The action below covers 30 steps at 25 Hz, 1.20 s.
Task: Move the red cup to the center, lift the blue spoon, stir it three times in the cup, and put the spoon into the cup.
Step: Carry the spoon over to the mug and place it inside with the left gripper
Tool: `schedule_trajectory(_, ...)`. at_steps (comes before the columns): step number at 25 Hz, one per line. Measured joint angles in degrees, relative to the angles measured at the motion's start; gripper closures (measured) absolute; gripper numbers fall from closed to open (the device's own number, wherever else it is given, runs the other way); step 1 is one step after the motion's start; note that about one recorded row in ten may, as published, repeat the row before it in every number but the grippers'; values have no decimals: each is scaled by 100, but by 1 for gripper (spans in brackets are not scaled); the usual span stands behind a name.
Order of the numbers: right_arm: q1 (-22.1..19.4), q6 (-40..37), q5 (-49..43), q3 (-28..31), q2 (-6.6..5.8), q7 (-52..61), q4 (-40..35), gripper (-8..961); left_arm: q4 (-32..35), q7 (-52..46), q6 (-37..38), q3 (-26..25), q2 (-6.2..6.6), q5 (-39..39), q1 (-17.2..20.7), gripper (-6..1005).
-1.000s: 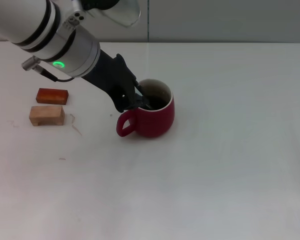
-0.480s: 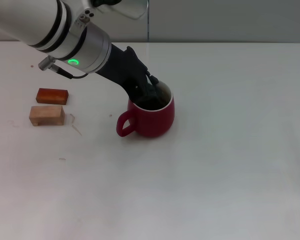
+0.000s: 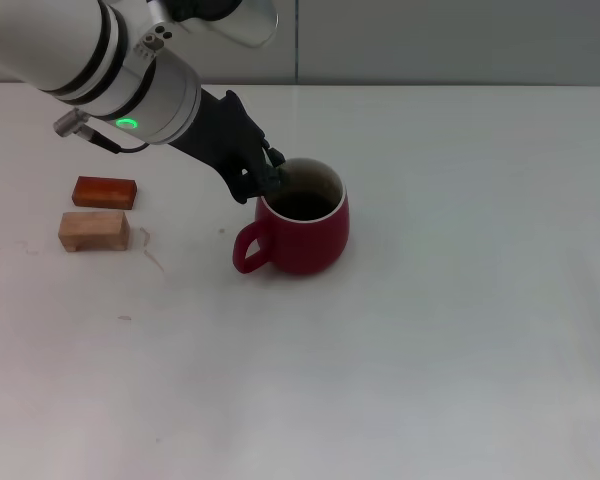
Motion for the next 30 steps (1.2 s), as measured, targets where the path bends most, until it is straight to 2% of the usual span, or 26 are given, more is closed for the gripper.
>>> schedule_trajectory(8,3,0,0,0,-9,0,0,377,211,-62,366,-2,0,39,2,832)
schedule_trajectory(14,23,0,0,0,-9,0,0,376,226,-72,387,12,-12,-313,-19,832)
schedule_trajectory(20,23,1,0,0,-9,0,-1,376,200,-103,-70,210,-16,-560,31,832)
schedule_trajectory(30,9,2,0,0,-9,0,0,378,78,-259,-646,516,-17,-189,86,832)
